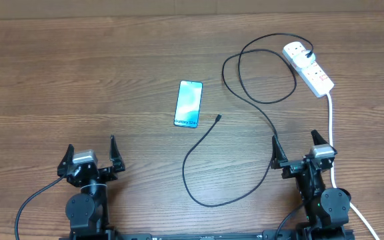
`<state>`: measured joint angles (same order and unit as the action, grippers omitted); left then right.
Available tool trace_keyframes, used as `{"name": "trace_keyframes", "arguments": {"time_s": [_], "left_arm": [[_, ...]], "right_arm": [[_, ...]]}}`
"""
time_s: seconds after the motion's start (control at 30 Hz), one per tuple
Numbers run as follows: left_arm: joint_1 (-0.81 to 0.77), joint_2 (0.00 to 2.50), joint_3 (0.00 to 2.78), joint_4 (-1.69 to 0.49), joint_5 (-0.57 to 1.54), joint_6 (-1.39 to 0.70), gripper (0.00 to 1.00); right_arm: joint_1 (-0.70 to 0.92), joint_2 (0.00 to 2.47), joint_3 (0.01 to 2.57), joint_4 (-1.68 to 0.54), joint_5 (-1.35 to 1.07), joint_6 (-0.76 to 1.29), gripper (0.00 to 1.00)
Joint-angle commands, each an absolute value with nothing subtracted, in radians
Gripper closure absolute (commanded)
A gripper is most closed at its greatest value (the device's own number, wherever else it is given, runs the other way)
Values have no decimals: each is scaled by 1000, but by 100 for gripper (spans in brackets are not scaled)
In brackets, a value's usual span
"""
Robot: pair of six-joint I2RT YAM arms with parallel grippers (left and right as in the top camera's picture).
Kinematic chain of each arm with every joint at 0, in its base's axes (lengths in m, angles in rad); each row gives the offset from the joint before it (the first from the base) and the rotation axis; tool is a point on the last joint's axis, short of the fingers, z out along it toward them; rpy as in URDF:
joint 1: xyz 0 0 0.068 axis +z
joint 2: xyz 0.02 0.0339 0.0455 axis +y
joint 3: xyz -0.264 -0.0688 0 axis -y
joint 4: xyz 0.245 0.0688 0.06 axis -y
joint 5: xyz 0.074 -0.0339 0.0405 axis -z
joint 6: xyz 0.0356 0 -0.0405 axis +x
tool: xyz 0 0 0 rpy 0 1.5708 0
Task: Plug charger to phone and switch on socket
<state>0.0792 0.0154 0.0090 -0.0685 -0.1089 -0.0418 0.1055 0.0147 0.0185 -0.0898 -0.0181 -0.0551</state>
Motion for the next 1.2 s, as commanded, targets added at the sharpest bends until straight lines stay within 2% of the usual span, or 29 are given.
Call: {"name": "trace_keyframes", "arguments": {"time_s": [0.0,0.47,0.57,0.6,0.73,0.83,1.0,1.17], "left_arm": [[84,18,6,-69,-108,-30,0],[84,18,6,-68,-107,-30,0],[84,18,6,-72,41,-139,0],[84,18,6,-39,238,-292,0],[84,18,6,183,513,-551,0],[84,18,6,402,556,-551,0],[84,18,11,618,533,-570,0],[85,18,120,691,384,-606,0]], "right_arm": [[105,9,8,-84,-9,-50,0],[105,9,8,-84,-9,-50,0],[105,9,8,-84,-9,-50,0],[105,9,8,-84,-9,-50,0],[105,9,8,-84,-9,-50,0],[105,9,8,-84,-9,-50,0],[105,9,8,-84,-9,-50,0],[105,9,8,-84,-9,-50,0]]}}
